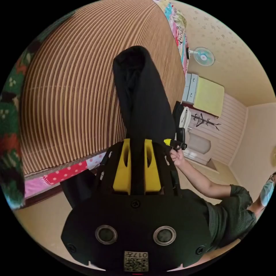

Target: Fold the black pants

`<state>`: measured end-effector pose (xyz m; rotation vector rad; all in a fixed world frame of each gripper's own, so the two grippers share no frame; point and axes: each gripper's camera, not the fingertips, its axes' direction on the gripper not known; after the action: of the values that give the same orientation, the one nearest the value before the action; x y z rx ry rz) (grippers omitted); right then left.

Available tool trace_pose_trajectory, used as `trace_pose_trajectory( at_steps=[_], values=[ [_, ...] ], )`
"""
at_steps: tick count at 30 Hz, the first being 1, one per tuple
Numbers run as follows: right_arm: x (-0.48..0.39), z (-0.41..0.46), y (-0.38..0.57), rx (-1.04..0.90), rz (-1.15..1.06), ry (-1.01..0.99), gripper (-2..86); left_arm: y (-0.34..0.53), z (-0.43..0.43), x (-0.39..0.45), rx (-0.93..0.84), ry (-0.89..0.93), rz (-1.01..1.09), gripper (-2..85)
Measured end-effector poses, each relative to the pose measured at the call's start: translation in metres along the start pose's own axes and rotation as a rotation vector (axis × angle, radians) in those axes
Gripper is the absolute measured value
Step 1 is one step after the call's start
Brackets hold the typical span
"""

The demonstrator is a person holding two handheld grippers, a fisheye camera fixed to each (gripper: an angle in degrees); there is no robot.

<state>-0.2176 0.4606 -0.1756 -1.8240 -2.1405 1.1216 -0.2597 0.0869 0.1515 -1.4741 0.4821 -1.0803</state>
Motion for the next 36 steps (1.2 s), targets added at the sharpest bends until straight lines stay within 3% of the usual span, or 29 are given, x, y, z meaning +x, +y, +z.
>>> trace_pose_trajectory(
  at_steps=[5, 8, 13, 16, 19, 22, 24, 27, 29, 32, 35, 36],
  values=[
    [-0.078, 0.025, 0.027, -0.067, -0.089, -0.132, 6.0, 0.056, -0.084, 0.033, 0.033, -0.082, 0.075, 6.5],
    [-0.149, 0.053, 0.022, -0.143, -0.208, -0.093, 5.7, 0.09, -0.145, 0.058, 0.087, -0.166, 0.112, 6.4],
    [-0.265, 0.103, 0.001, -0.181, -0.387, -0.095, 5.9, 0.152, -0.273, 0.097, 0.352, -0.281, 0.125, 6.9],
    [-0.316, 0.154, -0.024, -0.163, -0.43, 0.018, 6.5, 0.169, -0.325, 0.089, 0.491, -0.434, -0.011, 9.5],
    [-0.315, 0.211, -0.06, -0.187, -0.277, 0.234, 7.7, 0.183, -0.348, 0.062, 0.633, -0.561, -0.261, 12.2],
    [-0.285, 0.254, -0.079, -0.386, -0.183, 0.376, 8.0, 0.197, -0.34, 0.055, 0.732, -0.541, -0.293, 11.9],
    [-0.268, 0.252, -0.073, -0.388, -0.152, 0.483, 6.9, 0.203, -0.323, 0.059, 0.774, -0.543, -0.25, 9.9],
    [-0.237, 0.226, -0.056, -0.336, -0.057, 0.344, 3.6, 0.2, -0.287, 0.062, 0.776, -0.549, -0.19, 9.8],
    [-0.21, 0.2, -0.041, -0.237, 0.106, 0.088, 2.3, 0.186, -0.264, 0.061, 0.722, -0.517, -0.117, 9.7],
    [-0.199, 0.178, -0.027, -0.206, 0.192, -0.163, 1.2, 0.171, -0.255, 0.054, 0.731, -0.555, -0.174, 8.7],
    [-0.207, 0.138, -0.02, -0.205, 0.172, -0.125, 0.9, 0.16, -0.27, 0.049, 0.802, -0.616, -0.19, 5.1],
    [-0.209, 0.127, -0.019, -0.207, 0.167, -0.093, 0.8, 0.145, -0.272, 0.038, 0.73, -0.751, -0.287, 3.0]
  ],
)
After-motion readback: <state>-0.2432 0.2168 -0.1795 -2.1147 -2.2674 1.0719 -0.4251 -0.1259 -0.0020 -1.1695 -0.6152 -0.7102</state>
